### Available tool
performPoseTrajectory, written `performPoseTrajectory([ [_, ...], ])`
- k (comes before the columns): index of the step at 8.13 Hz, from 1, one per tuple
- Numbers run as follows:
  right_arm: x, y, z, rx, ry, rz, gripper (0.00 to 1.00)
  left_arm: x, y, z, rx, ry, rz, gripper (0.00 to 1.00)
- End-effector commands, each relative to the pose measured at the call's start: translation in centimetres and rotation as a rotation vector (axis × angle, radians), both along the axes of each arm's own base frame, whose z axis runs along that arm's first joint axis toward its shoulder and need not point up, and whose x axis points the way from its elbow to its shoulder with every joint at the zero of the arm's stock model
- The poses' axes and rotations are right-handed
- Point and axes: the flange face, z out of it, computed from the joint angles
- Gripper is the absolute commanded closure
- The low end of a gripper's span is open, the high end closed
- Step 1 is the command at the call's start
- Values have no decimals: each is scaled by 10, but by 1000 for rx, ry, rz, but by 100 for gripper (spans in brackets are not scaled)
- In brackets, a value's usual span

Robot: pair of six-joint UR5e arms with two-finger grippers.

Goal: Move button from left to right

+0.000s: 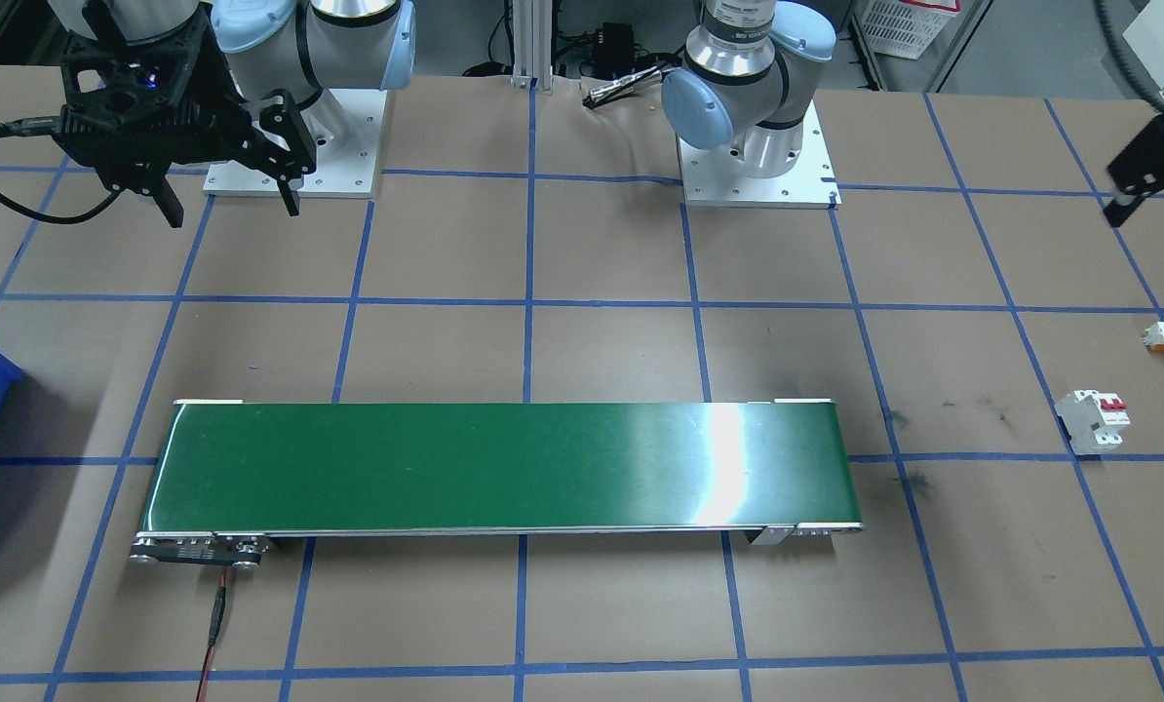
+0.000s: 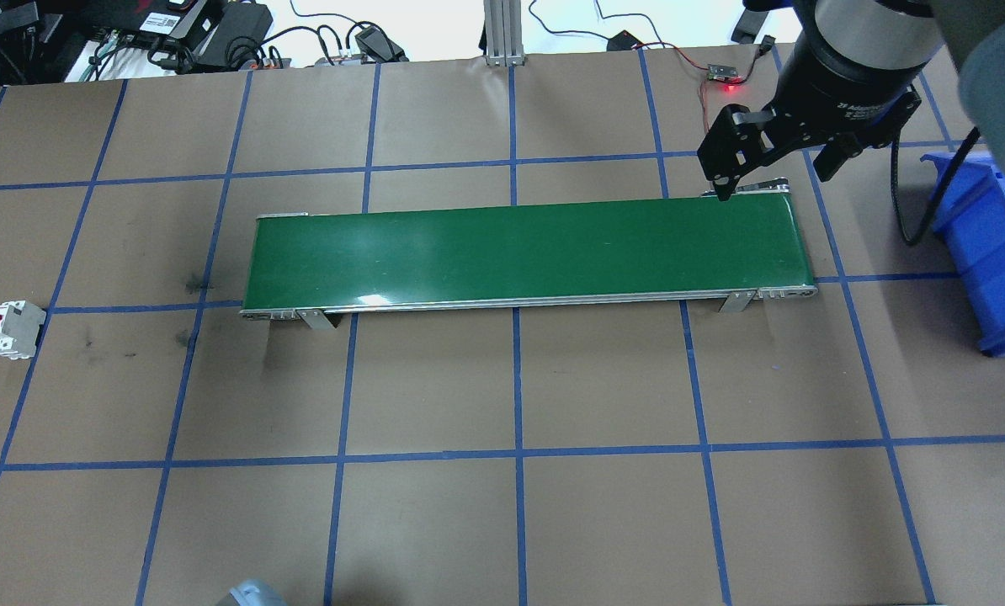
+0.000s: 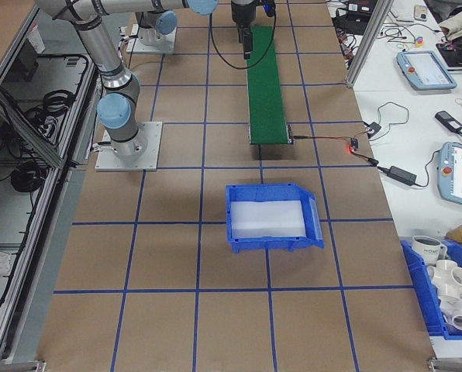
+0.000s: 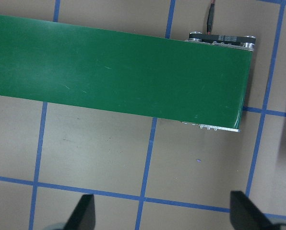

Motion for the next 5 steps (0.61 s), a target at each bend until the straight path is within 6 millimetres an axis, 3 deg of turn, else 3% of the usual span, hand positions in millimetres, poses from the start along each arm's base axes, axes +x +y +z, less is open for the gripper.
performPoseTrajectory([
  [1,0,0,0,-1,0,1,0,136,32,-67,59,39,-61,0],
  [2,0,0,0,-1,0,-1,0,192,30,-104,31,-16,-98,0],
  [3,0,0,0,-1,0,1,0,228,31,-128,12,-69,-152,0],
  [5,0,0,0,-4,-2,1,0,264,30,-189,37,-5,-182,0],
])
